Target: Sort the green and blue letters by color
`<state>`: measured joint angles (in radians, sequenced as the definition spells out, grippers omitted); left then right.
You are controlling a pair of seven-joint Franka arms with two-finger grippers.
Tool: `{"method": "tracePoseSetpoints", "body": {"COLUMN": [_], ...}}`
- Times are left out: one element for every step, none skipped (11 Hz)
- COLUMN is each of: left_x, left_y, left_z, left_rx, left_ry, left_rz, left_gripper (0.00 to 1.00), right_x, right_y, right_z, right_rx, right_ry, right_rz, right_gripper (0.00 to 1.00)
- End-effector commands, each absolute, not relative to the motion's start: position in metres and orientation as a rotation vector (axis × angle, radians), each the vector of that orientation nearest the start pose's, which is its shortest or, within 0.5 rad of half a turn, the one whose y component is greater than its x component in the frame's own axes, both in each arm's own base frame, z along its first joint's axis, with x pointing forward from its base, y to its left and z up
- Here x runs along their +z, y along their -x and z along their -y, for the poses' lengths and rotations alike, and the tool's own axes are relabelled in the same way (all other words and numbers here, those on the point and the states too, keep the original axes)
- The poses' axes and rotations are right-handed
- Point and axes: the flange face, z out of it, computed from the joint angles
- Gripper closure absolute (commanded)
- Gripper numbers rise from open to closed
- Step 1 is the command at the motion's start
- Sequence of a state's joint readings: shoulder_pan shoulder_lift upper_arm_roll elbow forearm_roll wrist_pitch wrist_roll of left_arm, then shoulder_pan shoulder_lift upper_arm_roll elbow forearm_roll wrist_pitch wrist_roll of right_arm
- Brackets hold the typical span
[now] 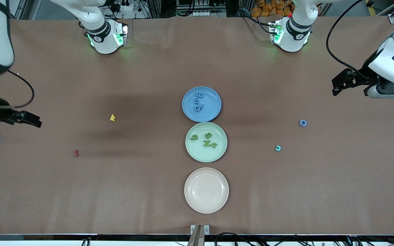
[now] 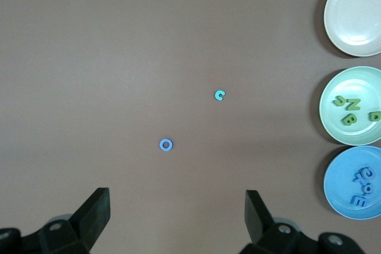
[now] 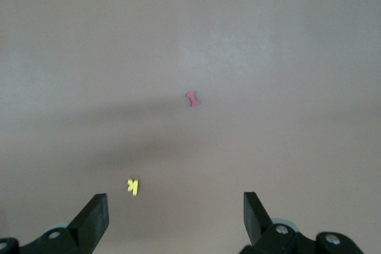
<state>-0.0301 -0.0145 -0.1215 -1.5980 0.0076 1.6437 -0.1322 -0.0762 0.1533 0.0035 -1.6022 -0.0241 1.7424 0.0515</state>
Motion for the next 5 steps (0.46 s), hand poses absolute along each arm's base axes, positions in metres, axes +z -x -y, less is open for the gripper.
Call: {"method": "tracePoseSetpoints", "body": {"left_x": [0.633, 0.631, 0.631, 0.631, 0.631], "left_y": [-0.550, -0.551, -0.552, -0.552, -0.552], "left_z": [0.079, 0.081, 0.080, 0.080, 0.081], "left_rx": [-0.088, -0.085, -0.085, -0.085, -0.086], "left_ry": [3.153, 3.156, 3.153, 3.153, 3.149], "left_rz": [-0.063, -0.065, -0.060, -0.063, -0.065], "left_gripper": [0.00, 0.00, 0.00, 0.00, 0.00], "right_x": [0.587, 0.596, 0.599, 0.594, 0.587], "right_y": [-0.574, -0.569, -0.562, -0.553, -0.551], "right_z": [0.048, 0.046, 0.044, 0.042, 0.030], "right_rx": [0.046, 0.024, 0.055, 0.156, 0.197], "right_ry": [3.144, 3.139, 3.136, 3.129, 3.131], "right_rz": [-0.209, -0.233, -0.257, -0.265, -0.231], "right_gripper": [0.00, 0.00, 0.00, 0.00, 0.00]}}
